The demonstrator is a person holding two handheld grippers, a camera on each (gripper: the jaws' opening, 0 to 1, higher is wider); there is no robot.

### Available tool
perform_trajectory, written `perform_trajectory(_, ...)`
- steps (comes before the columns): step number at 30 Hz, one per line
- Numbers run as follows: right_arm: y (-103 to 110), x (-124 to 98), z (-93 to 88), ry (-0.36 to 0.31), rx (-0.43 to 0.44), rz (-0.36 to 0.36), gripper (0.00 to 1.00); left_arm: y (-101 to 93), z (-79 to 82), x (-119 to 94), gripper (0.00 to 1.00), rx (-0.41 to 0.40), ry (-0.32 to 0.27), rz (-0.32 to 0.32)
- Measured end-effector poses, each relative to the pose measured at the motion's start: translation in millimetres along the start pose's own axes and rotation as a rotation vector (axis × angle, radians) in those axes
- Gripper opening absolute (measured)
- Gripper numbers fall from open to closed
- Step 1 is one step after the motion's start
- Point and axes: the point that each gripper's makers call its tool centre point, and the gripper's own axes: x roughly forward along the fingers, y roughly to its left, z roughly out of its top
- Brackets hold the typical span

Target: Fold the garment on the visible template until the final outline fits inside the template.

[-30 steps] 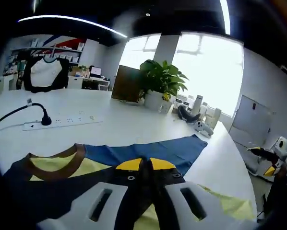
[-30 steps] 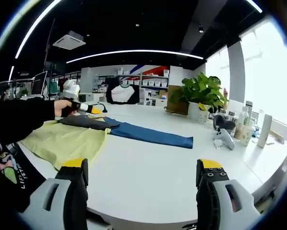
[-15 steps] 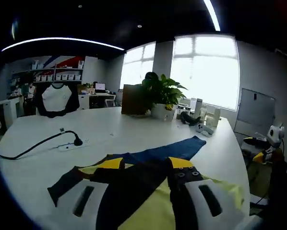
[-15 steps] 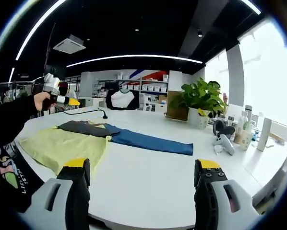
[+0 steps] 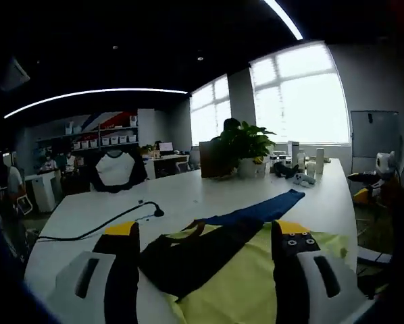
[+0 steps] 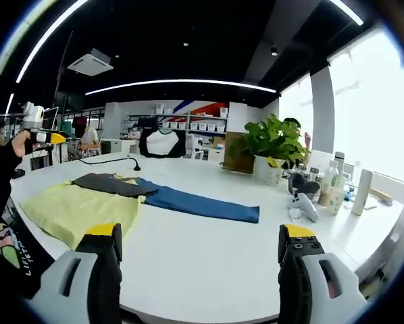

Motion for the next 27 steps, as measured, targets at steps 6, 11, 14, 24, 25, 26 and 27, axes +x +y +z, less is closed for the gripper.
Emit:
perform_trajectory(6,9,3,3.0,0.001,-0.015,0.009,0.99,4.2,-3.5,-48,1.0,0.034,-0.001,0.052)
perform_trajectory(11,15,3,5.4,0.003,-0.043,0.014,0.99,0.5,-10.5,-84,1.0,0.025,-0.027,0.104)
perform_trajectory(14,15,4,7.5,-0.003,-0.055,0.012,0.99,5.7,-12.1,-101,1.0,0.019,-0.05,0.162)
perform_trajectory(24,15,5,16.2,-0.041,-0.086,0.013,0.99,26.6,-20.4,-153,1.0,-0.097,-0.084,0.316)
perform_trajectory(25,15,5,16.5,-0.041,-0.088,0.013,0.99,25.8,-19.8,-156,1.0,-0.092,-0.084,0.317)
perform_trajectory(26,16,5,16.9,-0.041,-0.091,0.013,0.99,25.3,-18.9,-159,1.0,-0.084,-0.085,0.32)
perform_trajectory(27,16,5,17.2,-0.04,-0.093,0.014,0.99,26.5,-18.2,-161,1.0,-0.076,-0.083,0.33)
